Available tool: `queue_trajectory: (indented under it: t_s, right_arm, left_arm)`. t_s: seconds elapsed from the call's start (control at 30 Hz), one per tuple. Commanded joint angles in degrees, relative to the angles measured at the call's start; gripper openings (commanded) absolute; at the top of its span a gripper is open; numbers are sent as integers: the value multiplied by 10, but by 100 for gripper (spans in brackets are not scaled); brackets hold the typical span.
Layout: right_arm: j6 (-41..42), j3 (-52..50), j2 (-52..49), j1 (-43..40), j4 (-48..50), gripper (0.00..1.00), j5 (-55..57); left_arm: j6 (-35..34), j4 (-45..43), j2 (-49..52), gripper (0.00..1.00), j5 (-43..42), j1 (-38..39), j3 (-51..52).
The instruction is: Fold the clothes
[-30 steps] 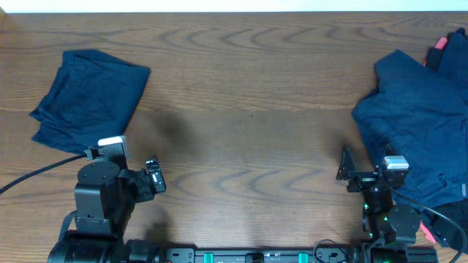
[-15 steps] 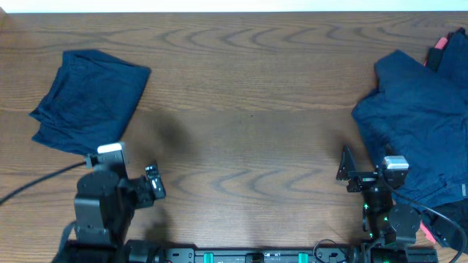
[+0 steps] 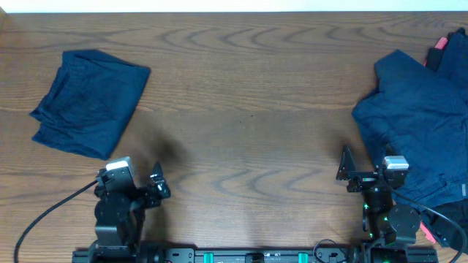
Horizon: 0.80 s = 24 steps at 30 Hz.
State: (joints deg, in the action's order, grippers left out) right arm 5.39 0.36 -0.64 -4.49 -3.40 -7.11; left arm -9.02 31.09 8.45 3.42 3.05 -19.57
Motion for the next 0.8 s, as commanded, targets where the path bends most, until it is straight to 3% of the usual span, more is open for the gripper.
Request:
queue_trajectory:
  t_s: [0.0,0.33,0.53,0.77]
  right_arm:
    - [-8,-1,3,-6,-2,99,-6]
    - [-8,0,3,-6,-2,99,-6]
    - [-8,0,3,-6,-2,99,-6]
    - [-8,0,3,-6,-2,99,-6]
  left_arm:
    - [20,-62,-23,98,7,-3,52]
    - [53,-306,-83,98,-9,-24,195]
    - [118,-299,-83,98,-17,-25,193]
    - [100,-269,-83,98,-36,-25,193]
